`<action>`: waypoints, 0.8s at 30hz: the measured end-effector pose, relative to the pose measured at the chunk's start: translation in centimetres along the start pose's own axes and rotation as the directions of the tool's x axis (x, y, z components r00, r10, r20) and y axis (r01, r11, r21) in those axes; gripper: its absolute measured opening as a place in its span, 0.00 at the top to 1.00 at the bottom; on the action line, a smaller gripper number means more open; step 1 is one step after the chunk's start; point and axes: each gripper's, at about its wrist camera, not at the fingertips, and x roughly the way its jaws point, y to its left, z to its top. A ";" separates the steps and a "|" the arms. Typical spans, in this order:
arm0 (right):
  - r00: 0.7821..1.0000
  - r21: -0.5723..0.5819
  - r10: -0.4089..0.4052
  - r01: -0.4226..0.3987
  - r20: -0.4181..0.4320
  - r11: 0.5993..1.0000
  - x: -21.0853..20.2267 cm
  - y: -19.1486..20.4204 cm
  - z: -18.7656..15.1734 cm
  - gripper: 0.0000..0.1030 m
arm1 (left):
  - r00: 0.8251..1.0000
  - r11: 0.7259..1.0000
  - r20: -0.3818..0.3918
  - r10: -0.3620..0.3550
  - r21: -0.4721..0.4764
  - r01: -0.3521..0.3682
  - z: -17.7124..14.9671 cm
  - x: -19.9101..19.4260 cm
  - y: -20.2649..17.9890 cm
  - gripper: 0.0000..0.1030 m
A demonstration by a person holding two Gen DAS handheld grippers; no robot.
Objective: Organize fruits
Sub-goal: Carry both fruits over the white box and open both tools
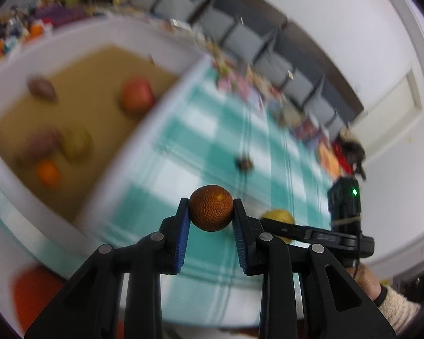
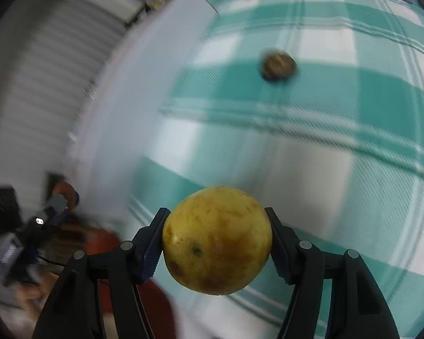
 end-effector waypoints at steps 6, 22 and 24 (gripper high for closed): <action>0.989 -0.186 0.134 -0.119 0.069 0.975 -0.2 12.9 7.6 0.37 | 0.989 0.987 -0.039 0.140 -0.077 -0.143 7.3 0.9 6.4 0.72; 0.996 -0.347 -0.084 0.089 0.030 0.934 10.0 22.8 13.1 0.13 | 0.942 0.952 -0.206 0.263 -0.105 -0.289 6.5 4.8 10.2 0.33; 0.990 -0.364 -0.066 0.106 0.121 0.925 7.3 23.1 13.4 0.09 | 0.950 0.950 -0.131 0.284 -0.094 -0.297 7.3 3.2 9.2 0.29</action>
